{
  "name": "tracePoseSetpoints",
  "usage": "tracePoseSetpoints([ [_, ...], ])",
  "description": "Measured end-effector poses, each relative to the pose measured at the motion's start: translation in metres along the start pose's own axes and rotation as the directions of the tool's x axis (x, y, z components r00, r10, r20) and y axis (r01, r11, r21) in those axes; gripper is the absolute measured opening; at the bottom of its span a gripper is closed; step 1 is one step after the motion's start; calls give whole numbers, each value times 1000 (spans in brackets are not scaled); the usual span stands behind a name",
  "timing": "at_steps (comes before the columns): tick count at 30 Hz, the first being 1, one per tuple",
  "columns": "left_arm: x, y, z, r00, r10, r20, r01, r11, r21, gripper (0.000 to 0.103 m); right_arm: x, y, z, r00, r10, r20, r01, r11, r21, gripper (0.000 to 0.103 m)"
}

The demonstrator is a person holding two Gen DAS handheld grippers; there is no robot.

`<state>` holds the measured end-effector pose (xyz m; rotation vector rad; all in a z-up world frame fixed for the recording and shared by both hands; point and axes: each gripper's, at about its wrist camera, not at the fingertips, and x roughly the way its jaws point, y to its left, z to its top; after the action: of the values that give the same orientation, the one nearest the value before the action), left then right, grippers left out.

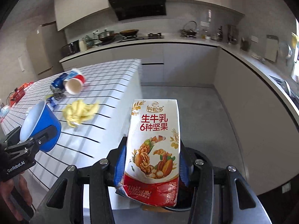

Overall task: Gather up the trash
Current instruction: 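Carry the blue cup and milk carton over the black bin with both tools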

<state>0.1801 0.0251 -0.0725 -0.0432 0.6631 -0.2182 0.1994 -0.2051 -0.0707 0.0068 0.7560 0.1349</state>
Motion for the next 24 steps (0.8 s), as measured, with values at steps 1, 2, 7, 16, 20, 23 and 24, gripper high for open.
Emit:
tracePoseSetpoints([
  [1,2,-7,-1,1000,-6,-3,6,1000,5,77,-2,-11,-3,1000,-8,-6,8,1000,6,50],
  [2,6,-16,-1,1000,-16,-9,16,1000,12,77,-4,-20,-6,1000,-14,-10,14,1000,10,50],
  [7,24,-53,-7,998,-45,-40,46,998,34,77,-6,-60,-22,999,-26,-37,26,999,19,50],
  [16,66,-108,-33,991,-56,-119,62,997,48,77,14,-115,-47,995,11,-102,-13,1000,-17,50],
  [20,85,-126,-47,987,-55,-151,63,997,47,77,35,-127,-55,989,48,-137,-55,997,-49,50],
  [23,102,-135,-60,982,-54,-180,62,997,43,77,54,-136,-62,983,79,-167,-91,993,-71,50],
  [24,106,-138,-63,981,-53,-186,62,997,42,77,59,-138,-62,981,86,-175,-100,992,-75,50],
])
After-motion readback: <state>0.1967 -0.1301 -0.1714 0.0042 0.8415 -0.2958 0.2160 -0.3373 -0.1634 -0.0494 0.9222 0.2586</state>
